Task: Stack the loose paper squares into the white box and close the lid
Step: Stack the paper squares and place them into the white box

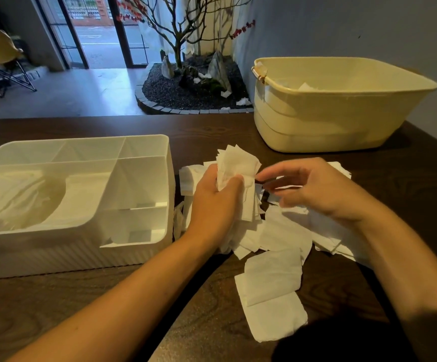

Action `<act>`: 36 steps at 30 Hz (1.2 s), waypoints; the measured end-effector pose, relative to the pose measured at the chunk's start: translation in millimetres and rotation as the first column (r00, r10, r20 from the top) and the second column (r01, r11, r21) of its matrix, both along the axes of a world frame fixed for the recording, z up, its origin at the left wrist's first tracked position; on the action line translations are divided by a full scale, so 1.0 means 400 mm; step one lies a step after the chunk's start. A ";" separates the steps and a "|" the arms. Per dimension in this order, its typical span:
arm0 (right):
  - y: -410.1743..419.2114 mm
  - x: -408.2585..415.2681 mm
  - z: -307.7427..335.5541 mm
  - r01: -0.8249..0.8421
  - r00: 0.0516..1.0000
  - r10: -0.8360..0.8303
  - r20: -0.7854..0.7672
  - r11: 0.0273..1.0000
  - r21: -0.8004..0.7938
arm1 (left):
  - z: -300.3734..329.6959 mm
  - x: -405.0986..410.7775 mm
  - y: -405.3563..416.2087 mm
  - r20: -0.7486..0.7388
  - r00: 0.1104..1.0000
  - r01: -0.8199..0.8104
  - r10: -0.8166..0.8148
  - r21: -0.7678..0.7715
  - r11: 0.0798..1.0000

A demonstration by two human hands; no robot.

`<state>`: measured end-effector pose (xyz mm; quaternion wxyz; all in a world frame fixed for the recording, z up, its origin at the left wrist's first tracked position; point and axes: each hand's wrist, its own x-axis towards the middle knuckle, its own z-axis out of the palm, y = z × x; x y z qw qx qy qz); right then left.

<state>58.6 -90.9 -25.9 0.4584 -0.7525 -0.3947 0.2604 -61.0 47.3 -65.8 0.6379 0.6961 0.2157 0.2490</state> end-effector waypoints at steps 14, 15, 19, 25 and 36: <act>-0.004 -0.047 0.032 -0.158 0.881 0.377 0.285 0.803 -0.575 | -0.005 0.005 -0.001 0.020 0.999 -0.029 0.028 0.067 0.997; -0.004 -0.045 0.030 -0.155 0.890 0.367 0.270 0.800 -0.579 | -0.006 0.005 0.001 0.020 0.999 -0.031 0.029 0.069 0.997; -0.015 -0.028 0.026 -0.123 0.914 0.323 0.246 0.798 -0.589 | -0.008 0.005 0.001 0.011 1.000 -0.024 0.023 0.052 0.998; -0.035 -0.013 0.054 -0.117 0.951 0.197 0.237 0.943 -0.312 | -0.006 0.006 0.000 0.012 0.999 -0.037 0.036 0.023 0.999; -0.025 -0.035 0.040 -0.194 0.898 0.414 0.148 0.676 -0.710 | -0.004 0.006 -0.001 0.020 0.999 -0.030 0.029 0.022 0.999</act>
